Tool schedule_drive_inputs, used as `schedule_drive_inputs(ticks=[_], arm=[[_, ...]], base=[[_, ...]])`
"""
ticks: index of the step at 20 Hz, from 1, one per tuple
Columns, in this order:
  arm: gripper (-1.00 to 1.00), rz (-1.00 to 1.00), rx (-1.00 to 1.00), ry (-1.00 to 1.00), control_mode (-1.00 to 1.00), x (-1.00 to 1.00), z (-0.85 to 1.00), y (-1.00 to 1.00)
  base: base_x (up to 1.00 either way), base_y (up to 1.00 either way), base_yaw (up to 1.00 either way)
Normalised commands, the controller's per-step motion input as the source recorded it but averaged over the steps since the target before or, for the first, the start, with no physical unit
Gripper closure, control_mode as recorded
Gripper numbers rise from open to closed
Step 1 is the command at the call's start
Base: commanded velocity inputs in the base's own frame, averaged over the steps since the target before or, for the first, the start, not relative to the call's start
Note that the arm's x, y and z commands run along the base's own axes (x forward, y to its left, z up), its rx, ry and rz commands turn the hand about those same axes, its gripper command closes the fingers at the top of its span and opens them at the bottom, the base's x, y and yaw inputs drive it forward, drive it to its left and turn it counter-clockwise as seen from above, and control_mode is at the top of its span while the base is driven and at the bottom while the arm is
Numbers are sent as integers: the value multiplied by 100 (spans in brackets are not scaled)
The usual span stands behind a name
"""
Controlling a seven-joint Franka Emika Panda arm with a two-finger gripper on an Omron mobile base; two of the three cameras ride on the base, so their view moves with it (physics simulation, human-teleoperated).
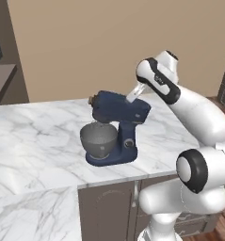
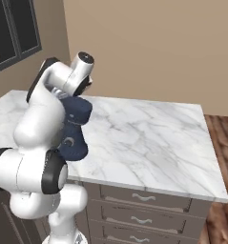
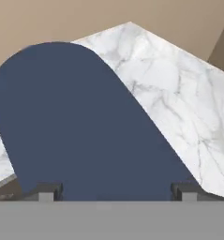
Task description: Close the stand mixer head.
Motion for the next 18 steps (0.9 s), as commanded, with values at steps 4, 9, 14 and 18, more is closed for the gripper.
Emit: schedule_drive_inputs(ticks=[4,9,14,18], arm=[[-100,32,-7,9,-100,0,-65,100],[-100,1,-12,-13,-100,-27,60,68],[-100,-14,-1,-12,-100,-69,48,8],[-100,-17,0,-5,-100,-70,28,0]], base=[[0,0,0],[0,0,0],[0,0,0],[0,0,0]])
